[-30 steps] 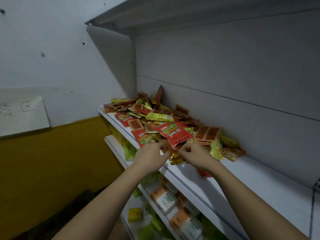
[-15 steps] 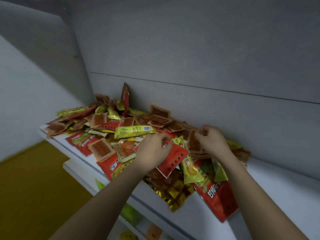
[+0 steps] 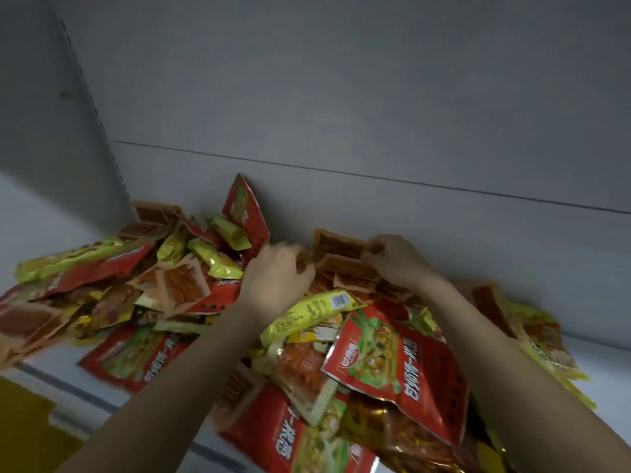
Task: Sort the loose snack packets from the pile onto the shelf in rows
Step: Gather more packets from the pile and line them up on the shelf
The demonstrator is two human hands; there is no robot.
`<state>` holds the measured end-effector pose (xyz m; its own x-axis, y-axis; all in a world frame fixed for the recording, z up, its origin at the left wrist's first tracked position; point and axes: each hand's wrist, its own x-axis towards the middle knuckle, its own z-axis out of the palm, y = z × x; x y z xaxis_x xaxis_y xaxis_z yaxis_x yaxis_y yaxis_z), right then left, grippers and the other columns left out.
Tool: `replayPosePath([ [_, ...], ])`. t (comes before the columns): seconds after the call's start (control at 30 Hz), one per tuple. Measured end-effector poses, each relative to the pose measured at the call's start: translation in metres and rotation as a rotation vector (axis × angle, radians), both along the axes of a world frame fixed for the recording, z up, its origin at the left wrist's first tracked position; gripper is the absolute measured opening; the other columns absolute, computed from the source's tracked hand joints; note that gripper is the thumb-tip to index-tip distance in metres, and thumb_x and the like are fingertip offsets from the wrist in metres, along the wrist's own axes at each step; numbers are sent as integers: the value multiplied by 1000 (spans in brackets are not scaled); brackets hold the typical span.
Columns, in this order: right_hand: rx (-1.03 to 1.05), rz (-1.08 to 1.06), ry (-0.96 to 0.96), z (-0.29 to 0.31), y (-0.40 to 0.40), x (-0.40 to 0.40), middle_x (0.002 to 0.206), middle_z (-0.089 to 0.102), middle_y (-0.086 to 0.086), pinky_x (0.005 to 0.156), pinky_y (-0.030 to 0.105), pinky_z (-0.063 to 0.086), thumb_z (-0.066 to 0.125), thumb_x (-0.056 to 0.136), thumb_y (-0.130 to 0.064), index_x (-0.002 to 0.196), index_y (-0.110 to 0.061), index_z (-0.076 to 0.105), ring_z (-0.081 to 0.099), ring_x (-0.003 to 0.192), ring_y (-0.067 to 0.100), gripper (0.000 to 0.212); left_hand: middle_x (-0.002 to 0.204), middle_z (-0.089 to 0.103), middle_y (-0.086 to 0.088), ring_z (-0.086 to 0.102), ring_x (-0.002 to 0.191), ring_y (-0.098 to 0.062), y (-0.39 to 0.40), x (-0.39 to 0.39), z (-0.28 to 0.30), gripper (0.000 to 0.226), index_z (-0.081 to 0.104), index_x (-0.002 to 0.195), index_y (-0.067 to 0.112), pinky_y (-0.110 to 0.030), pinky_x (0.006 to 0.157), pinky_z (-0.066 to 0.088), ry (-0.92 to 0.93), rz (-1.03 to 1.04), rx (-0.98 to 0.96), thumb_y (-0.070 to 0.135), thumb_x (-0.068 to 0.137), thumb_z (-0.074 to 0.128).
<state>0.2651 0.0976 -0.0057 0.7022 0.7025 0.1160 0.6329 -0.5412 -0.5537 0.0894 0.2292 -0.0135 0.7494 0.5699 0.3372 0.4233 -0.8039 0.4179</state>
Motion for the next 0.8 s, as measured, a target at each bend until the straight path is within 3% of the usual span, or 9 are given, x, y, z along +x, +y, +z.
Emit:
replayPosePath([
  [0.13, -182, 2, 12, 2, 13, -9, 94, 63, 6, 71, 30, 40, 64, 93, -26, 96, -10, 65, 61, 94, 25, 16, 112, 68, -3, 59, 109, -27, 30, 8, -4, 31, 69, 115, 19, -37, 85, 50, 15, -94, 14, 36, 94, 56],
  [0.23, -154, -91, 43, 2, 12, -10, 96, 69, 7, 77, 30, 46, 71, 89, -26, 101, -10, 70, 65, 94, 24, 20, 107, 67, -2, 57, 107, -26, 36, 15, -13, 28, 70, 111, 21, -34, 79, 44, 17, -159, 9, 38, 96, 55],
  [0.33, -64, -137, 95, 4, 10, -11, 90, 69, 6, 70, 29, 47, 74, 87, -20, 92, -12, 69, 66, 84, 23, 11, 101, 69, -2, 60, 100, -25, 38, 22, -21, 25, 73, 105, 22, -35, 77, 48, -1, -186, -22, 38, 95, 56],
  [0.43, 162, -186, 209, 14, 6, -15, 87, 68, 5, 59, 26, 48, 71, 90, -16, 96, -9, 67, 68, 72, 20, 10, 86, 71, -2, 64, 82, -16, 37, 29, -14, 30, 74, 91, 16, -32, 71, 48, -108, -204, -261, 38, 98, 56],
  [0.5, 403, -204, 466, 24, 1, -22, 89, 70, 9, 52, 23, 51, 67, 93, -12, 97, -8, 63, 71, 63, 18, 6, 73, 68, 4, 61, 66, -4, 29, 31, 1, 35, 71, 83, 18, -27, 61, 42, -199, -276, -469, 39, 102, 51],
  [0.53, 479, -189, 586, 28, 0, -27, 89, 71, 11, 53, 22, 53, 64, 95, -11, 98, -9, 62, 72, 63, 17, 5, 76, 70, 7, 63, 69, -1, 24, 31, 9, 34, 73, 87, 21, -26, 63, 45, -245, -327, -560, 39, 103, 49],
  [0.63, 487, -98, 718, 32, 3, -38, 91, 74, 16, 60, 25, 58, 60, 97, -10, 104, -6, 59, 75, 76, 26, 8, 84, 76, 4, 73, 82, -11, 11, 34, 22, 22, 71, 89, 28, -24, 77, 58, -356, -431, -842, 32, 103, 54],
  [0.73, 461, -24, 742, 28, 10, -46, 98, 72, 19, 62, 30, 60, 57, 98, -7, 111, -1, 59, 75, 80, 32, 14, 89, 76, -3, 75, 78, -18, 9, 38, 17, 7, 67, 99, 17, -28, 63, 61, -423, -425, -961, 14, 99, 61],
  [0.8, 373, -18, 620, 23, 12, -47, 94, 74, 15, 62, 30, 60, 56, 100, -12, 109, -4, 63, 75, 78, 28, 14, 96, 74, -8, 75, 80, -18, 17, 40, 11, 12, 64, 109, 9, -28, 60, 59, -442, -412, -967, 5, 98, 59],
])
